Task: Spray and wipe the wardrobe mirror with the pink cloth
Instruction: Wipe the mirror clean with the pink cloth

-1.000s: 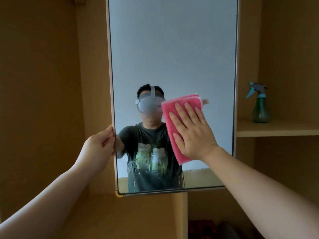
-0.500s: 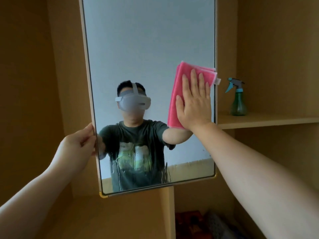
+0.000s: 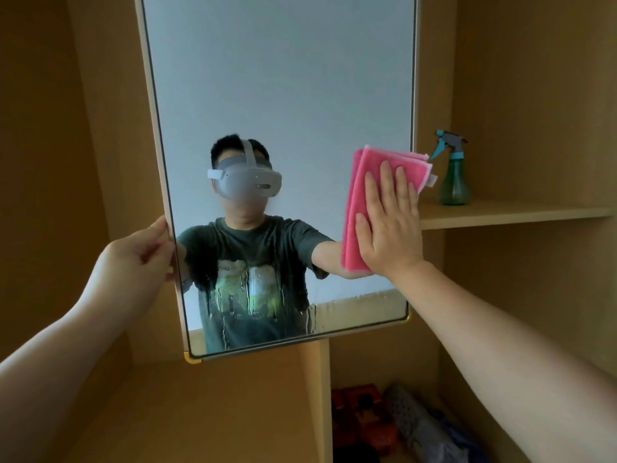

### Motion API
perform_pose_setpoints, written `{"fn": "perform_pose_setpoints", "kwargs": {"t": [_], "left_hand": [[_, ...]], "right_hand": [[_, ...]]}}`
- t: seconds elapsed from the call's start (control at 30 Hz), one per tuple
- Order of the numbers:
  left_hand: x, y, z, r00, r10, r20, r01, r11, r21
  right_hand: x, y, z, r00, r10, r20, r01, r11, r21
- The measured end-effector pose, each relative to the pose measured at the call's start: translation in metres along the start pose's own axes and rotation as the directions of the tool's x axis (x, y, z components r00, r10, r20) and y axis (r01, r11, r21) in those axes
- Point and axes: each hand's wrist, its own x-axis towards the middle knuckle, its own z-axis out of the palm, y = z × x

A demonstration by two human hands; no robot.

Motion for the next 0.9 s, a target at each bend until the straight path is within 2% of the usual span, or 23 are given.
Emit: {"fn": "perform_pose_setpoints", "kwargs": {"t": [0.33,0.9], "left_hand": [[0.000,-0.001,0.001,1.000,0.007,0.004,-0.007,1.000,-0.030],[0.004,-0.008,0.000,1.000,0.013,0.027,-0.013,1.000,-0.012]], "right_hand": [[-0.082,-0.002,0.024,0.994,-0.091,0.067,0.091,0.996,0.005],[-0.090,-0.014,0.027,0.994,-0.085,0.070,0.086,0.996,-0.006]]}}
